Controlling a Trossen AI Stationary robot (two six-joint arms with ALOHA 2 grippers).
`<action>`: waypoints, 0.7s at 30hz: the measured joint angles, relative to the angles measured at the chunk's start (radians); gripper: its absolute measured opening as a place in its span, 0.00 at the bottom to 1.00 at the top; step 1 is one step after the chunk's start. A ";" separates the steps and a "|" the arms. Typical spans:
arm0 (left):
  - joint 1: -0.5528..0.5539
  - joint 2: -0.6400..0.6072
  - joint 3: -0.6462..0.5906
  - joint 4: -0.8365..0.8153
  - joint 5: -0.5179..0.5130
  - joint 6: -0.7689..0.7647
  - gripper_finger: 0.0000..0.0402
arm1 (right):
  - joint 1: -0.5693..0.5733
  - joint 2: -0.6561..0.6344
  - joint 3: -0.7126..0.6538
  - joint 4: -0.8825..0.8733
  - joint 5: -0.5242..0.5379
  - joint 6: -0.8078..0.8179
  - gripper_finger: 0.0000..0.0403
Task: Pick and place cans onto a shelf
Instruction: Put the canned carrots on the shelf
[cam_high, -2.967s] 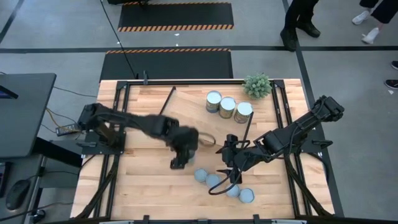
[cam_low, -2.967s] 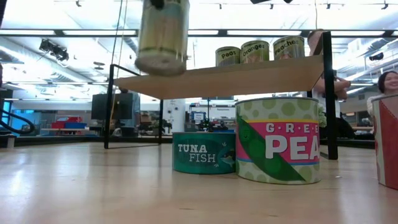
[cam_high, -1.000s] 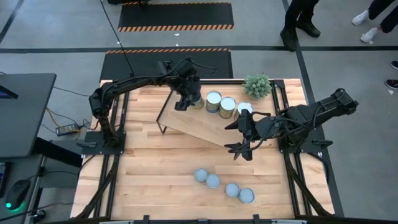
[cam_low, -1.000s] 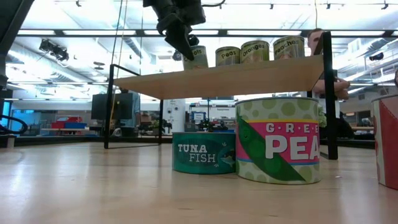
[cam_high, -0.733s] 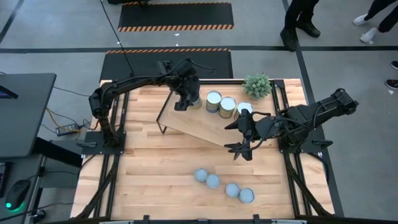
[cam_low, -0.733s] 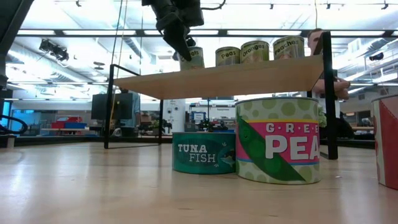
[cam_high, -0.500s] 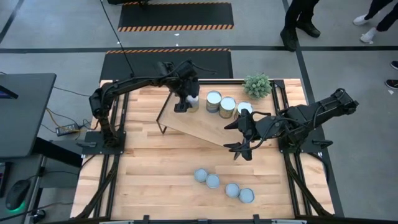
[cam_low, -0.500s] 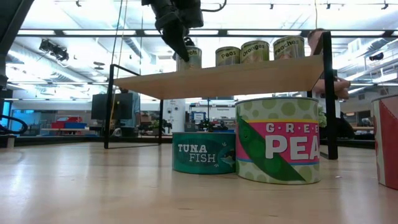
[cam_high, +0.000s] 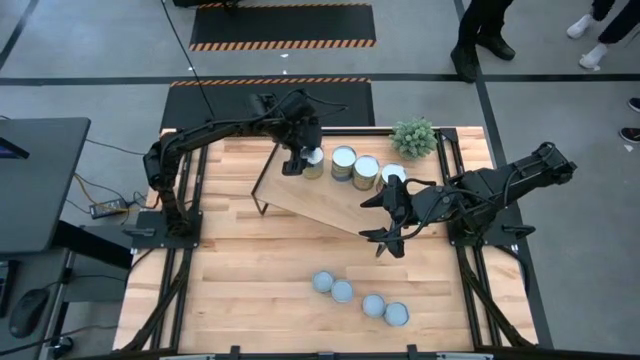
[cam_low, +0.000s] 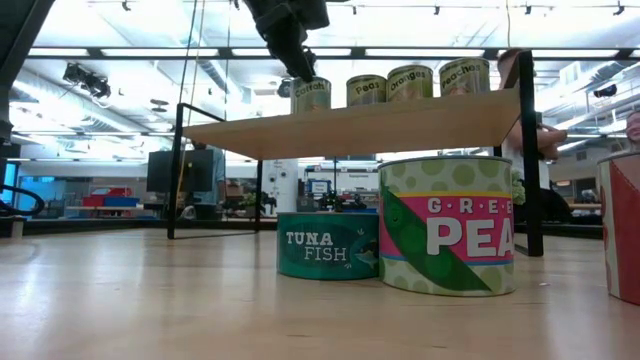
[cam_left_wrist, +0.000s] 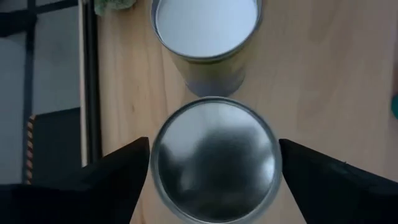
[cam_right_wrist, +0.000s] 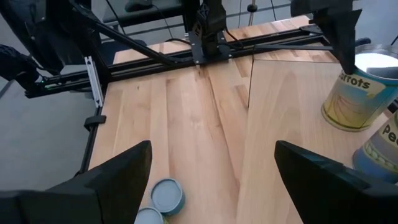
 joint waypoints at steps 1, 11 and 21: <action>0.002 0.000 0.002 -0.006 0.008 -0.006 0.89 | 0.000 0.000 0.000 0.000 0.002 0.000 0.86; 0.003 -0.017 0.015 0.034 -0.022 -0.006 0.89 | 0.000 0.000 0.000 0.001 0.007 0.000 0.86; 0.023 -0.019 0.109 -0.082 0.019 -0.057 0.89 | 0.000 0.000 0.000 0.000 0.007 -0.002 0.86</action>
